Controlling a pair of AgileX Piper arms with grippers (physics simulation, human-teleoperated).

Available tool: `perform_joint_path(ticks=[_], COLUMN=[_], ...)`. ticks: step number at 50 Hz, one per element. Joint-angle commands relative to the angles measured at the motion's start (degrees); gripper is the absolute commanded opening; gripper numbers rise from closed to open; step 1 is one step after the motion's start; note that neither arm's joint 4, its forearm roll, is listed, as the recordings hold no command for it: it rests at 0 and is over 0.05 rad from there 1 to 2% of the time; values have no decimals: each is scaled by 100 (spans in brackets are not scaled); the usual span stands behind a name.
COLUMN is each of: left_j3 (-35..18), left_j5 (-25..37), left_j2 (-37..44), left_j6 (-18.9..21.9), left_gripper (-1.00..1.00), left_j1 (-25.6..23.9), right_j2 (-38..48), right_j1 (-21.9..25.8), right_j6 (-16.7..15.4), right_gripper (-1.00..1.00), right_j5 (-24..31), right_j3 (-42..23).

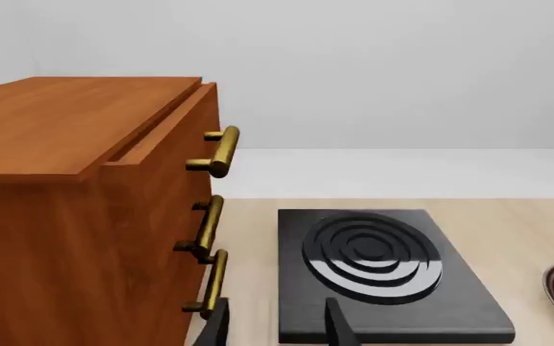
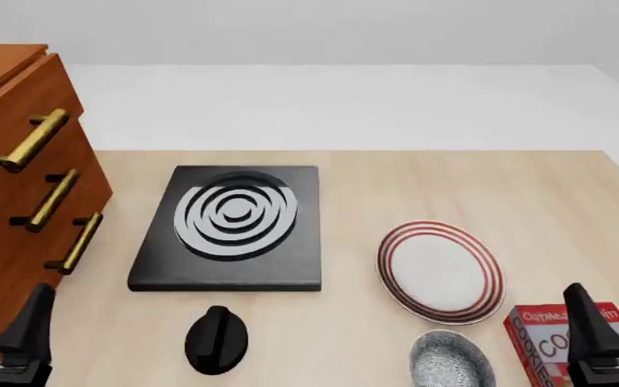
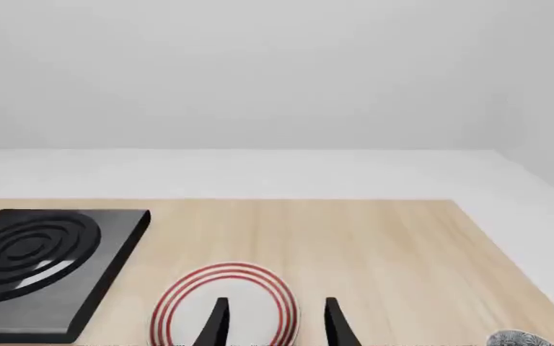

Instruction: Pick the akita bowl on the ramekin and place it on the plate.

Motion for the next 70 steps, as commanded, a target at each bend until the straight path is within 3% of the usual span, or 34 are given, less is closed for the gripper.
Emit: perform_joint_path(ticks=[1, 3, 5, 21, 23, 25, 26, 34, 38, 43, 45, 47, 52, 56, 59, 70], left_j3=[-10, -9, -10, -5, -13, -23, -23, -7, -6, -7, -8, -10, -5, -16, -6, -6], left_j5=[-18, -20, -14, -65, -21, 10, 10, -43, -48, -49, -44, -34, -59, -13, -73, -67], left_j2=[32, 37, 31, 80, 39, 22, 22, 58, 61, 63, 58, 52, 72, 36, 85, 80], left_j6=[0, 0, 0, 0, 1, 0, 0, 1, 1, 1, 1, 0, 0, 0, 0, -1], left_gripper=[100, 100, 100, 100, 100, 100, 100, 100, 100, 100, 100, 100, 100, 100, 100, 100], left_j1=[-1, -1, 0, 0, 0, 1, 1, 1, 1, 1, 2, 2, 2, 3, 3, 4], right_j2=[30, 18, 43, -10, -7, -9, -10, -7, -8, 343, 816, 818, 1128, 1515, 1697, 1785], right_j1=[-68, -48, 62, -95, 16, -87, -100, 37, 168, 323, 448, 452, 598, 704, 842, 1096], right_j6=[106, 111, -263, -53, -561, -159, -120, -116, -286, -185, -3, -173, -171, -469, -347, -486], right_gripper=[100, 100, 100, 100, 100, 100, 100, 100, 100, 100, 100, 100, 100, 100, 100, 100], right_j5=[43, 69, 132, 538, 646, 782, 833, 1353, 1508, 1536, 1476, 1608, 1734, 1811, 1886, 2295], right_j3=[-12, -38, -142, -672, -734, -843, -896, -1376, -1326, -1512, -1610, -1759, -1903, -2056, -2150, -2627])
